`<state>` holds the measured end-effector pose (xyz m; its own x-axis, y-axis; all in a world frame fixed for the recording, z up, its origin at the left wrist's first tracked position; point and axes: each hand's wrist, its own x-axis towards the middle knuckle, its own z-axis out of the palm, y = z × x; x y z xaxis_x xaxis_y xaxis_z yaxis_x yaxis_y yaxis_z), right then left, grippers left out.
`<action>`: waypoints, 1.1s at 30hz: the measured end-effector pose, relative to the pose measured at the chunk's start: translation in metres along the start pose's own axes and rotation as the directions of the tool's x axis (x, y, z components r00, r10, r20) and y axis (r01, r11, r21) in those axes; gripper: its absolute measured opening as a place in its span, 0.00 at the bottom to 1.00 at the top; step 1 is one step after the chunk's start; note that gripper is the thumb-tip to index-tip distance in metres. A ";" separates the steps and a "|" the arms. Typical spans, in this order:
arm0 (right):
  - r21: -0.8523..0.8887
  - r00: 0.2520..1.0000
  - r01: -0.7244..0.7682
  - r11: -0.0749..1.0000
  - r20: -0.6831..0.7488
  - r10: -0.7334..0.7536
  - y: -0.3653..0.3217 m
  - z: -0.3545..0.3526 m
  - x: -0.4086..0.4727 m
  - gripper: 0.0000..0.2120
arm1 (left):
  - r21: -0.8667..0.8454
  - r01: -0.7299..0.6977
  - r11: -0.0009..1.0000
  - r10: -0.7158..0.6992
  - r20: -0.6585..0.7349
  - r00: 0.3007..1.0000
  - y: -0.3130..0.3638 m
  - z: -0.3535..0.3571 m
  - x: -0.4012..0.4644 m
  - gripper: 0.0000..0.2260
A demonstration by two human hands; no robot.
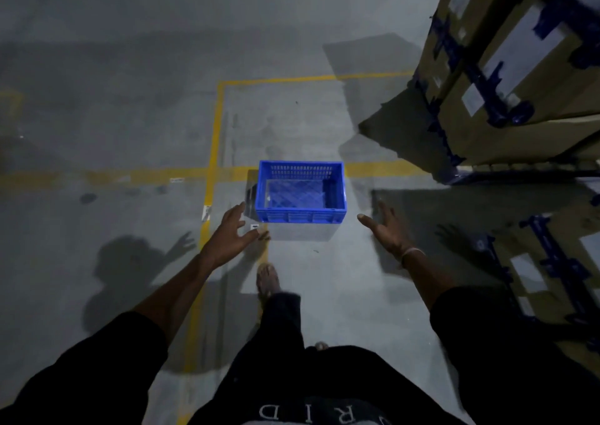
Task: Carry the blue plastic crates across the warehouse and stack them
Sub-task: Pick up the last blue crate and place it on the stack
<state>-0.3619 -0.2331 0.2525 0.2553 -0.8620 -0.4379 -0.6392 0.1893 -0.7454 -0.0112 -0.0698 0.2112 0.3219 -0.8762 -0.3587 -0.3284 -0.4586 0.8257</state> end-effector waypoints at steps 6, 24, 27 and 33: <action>-0.085 0.998 -0.058 0.995 -0.031 0.056 -0.032 0.011 0.140 0.39 | 0.019 -0.033 0.999 0.032 0.066 0.997 0.015 -0.031 0.142 0.39; -0.134 0.962 -0.261 0.956 0.041 0.269 0.075 0.142 0.499 0.37 | 0.323 0.058 0.945 -0.127 0.198 0.972 -0.160 0.023 0.503 0.45; -0.170 0.961 -0.259 0.951 0.049 0.271 0.120 0.167 0.549 0.35 | 0.396 0.099 0.913 -0.177 0.166 0.970 -0.211 0.048 0.554 0.44; -0.238 0.955 -0.277 0.931 0.038 0.294 0.208 0.211 0.638 0.46 | 0.502 0.178 0.847 -0.253 0.086 0.964 -0.299 0.078 0.641 0.46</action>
<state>-0.1786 -0.6442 -0.2878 0.0840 -0.7497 -0.6564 -0.8387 0.3025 -0.4529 0.2240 -0.5061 -0.2999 0.3170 -0.7409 -0.5921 -0.6662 -0.6183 0.4170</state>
